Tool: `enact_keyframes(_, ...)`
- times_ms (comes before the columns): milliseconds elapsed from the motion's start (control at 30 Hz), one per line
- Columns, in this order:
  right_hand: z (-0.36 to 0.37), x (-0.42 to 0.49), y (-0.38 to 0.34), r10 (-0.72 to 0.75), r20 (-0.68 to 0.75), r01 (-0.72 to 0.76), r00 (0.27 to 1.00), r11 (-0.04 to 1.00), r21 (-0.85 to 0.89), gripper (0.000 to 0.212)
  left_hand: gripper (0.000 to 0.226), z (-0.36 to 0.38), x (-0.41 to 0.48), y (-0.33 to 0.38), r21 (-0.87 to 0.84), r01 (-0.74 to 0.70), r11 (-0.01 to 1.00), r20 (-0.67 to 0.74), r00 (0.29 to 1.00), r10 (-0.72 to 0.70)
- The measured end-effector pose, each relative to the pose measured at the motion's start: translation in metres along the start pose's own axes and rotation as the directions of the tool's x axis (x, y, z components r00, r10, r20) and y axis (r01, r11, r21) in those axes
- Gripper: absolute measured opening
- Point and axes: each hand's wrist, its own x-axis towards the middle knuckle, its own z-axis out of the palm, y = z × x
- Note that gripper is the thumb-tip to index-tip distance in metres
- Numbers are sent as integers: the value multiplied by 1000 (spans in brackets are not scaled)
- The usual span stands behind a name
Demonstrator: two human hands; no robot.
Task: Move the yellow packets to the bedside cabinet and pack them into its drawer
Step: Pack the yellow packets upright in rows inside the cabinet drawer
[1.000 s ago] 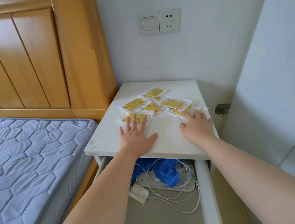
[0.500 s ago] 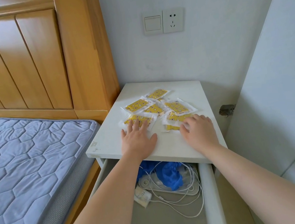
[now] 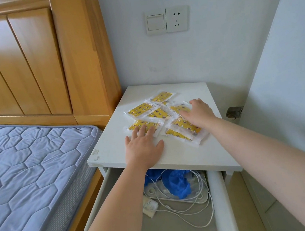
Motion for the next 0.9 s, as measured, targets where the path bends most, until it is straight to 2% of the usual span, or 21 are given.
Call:
enact_keyframes(100, -1, 20, -8, 98, 177, -92, 979, 995, -39, 77, 57, -2, -3, 1, -91, -16, 996, -109, 994, 6)
enact_keyframes(133, -1, 23, -10, 100, 226, -84, 969, 993, -78, 74, 56, -2, -4, 1, -150, -8, 989, -134, 991, -12)
enact_keyframes(200, 0, 28, -13, 54, 247, 0, 967, 977, -213, 47, 55, -2, -4, 0, -233, 15, 972, -177, 983, -58)
enact_keyframes(267, 1, 27, -17, -7, 173, 63, 985, 946, -319, 24, 54, -1, -4, 0, -256, 49, 966, -195, 975, -101)
enact_keyframes(400, 0, 24, -24, -149, 10, 139, 989, 891, -433, 28, 47, -2, -5, 0, -313, 128, 941, -225, 953, -205)
enact_keyframes(467, -6, 19, -28, -227, -74, 167, 971, 867, -470, 29, 49, -2, -8, 0, -353, 166, 921, -281, 920, -274)
enact_keyframes(567, -9, 1, -42, -427, -140, 302, 893, 802, -515, 21, 56, -1, -11, 1, -409, 213, 887, -333, 871, -362)
enact_keyframes(633, 0, -21, -52, -580, -87, 443, 810, 702, -558, 24, 61, -2, -11, 2, -435, 226, 872, -338, 856, -391)
enact_keyframes(667, 7, -31, -54, -631, 0, 511, 776, 628, -588, 20, 63, -2, -12, 3, -441, 224, 869, -342, 854, -393)
enact_keyframes(700, 13, -39, -55, -665, 98, 583, 740, 562, -587, 8, 65, -2, -12, 3, -442, 214, 871, -347, 855, -386)
enact_keyframes(733, 17, -45, -53, -647, 166, 609, 744, 554, -568, 14, 66, -2, -12, 3, -437, 201, 877, -349, 861, -371)
enact_keyframes(800, 17, -52, -45, -580, 203, 600, 789, 655, -459, 35, 66, -2, -11, 2, -403, 172, 899, -328, 890, -317)
enact_keyframes(900, 7, -46, -31, -448, 30, 442, 893, 865, -237, 42, 63, -2, -9, 0, -277, 112, 954, -241, 953, -181)
